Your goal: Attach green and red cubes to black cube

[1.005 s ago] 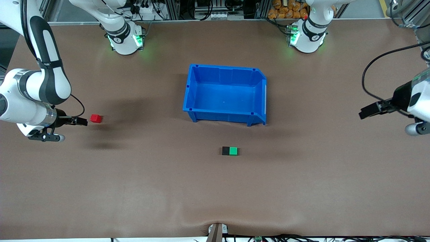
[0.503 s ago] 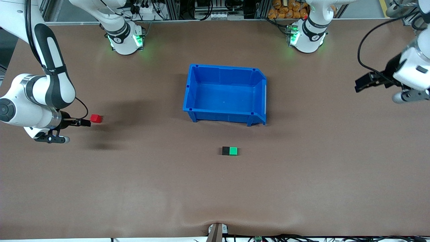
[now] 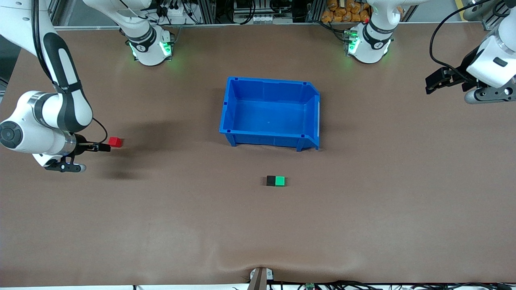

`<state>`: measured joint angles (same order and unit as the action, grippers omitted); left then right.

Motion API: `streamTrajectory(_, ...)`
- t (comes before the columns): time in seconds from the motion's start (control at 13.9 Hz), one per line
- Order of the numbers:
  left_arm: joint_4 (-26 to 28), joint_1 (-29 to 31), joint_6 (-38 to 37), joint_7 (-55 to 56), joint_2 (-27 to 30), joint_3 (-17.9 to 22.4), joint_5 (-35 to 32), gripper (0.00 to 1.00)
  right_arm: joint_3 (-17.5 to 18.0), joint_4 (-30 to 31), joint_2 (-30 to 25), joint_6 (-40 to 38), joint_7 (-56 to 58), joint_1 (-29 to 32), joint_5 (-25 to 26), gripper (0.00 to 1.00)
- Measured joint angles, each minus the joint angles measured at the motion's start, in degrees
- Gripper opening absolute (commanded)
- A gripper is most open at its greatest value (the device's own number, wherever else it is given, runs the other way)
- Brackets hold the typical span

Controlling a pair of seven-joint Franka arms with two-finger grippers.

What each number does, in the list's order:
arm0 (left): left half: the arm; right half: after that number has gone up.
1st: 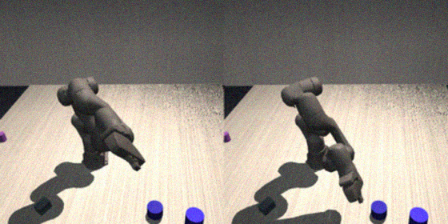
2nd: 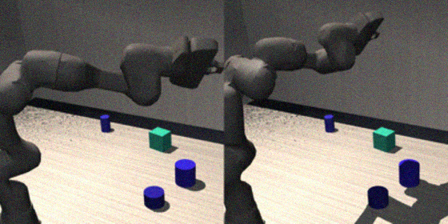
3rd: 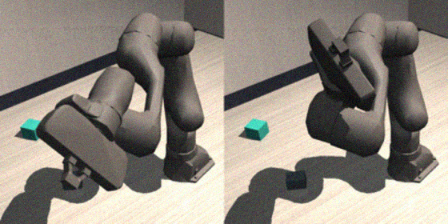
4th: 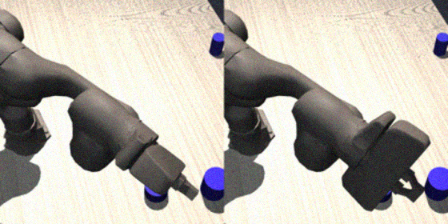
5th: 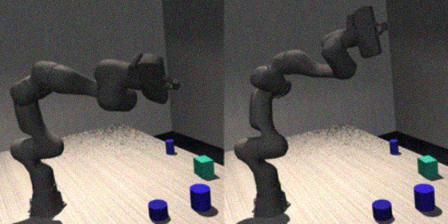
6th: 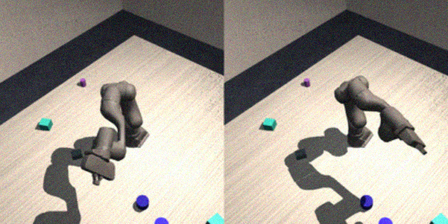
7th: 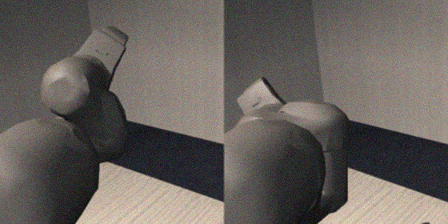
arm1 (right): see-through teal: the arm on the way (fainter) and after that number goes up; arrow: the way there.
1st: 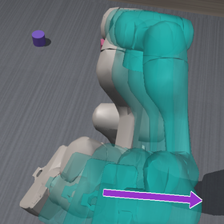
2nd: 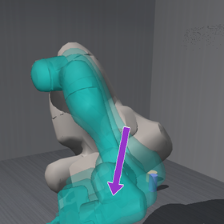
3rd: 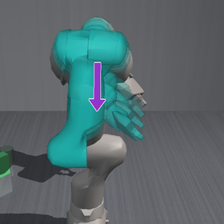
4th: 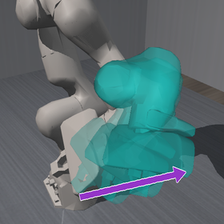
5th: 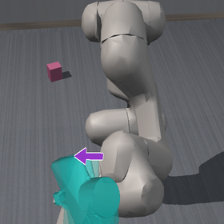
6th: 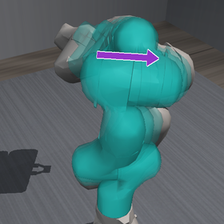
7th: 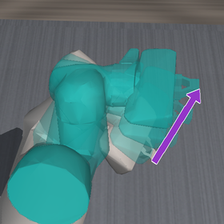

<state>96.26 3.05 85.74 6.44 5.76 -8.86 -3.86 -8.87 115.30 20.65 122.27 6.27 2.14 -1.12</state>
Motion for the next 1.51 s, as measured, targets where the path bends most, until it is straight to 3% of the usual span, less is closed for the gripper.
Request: streamTrajectory(1.51, -3.37, 0.98, -3.31, -0.53, 0.97, -0.35, 0.00, 1.00, 0.01, 0.19, 4.83, 1.08, -0.08, 0.44, -0.03, 1.00)
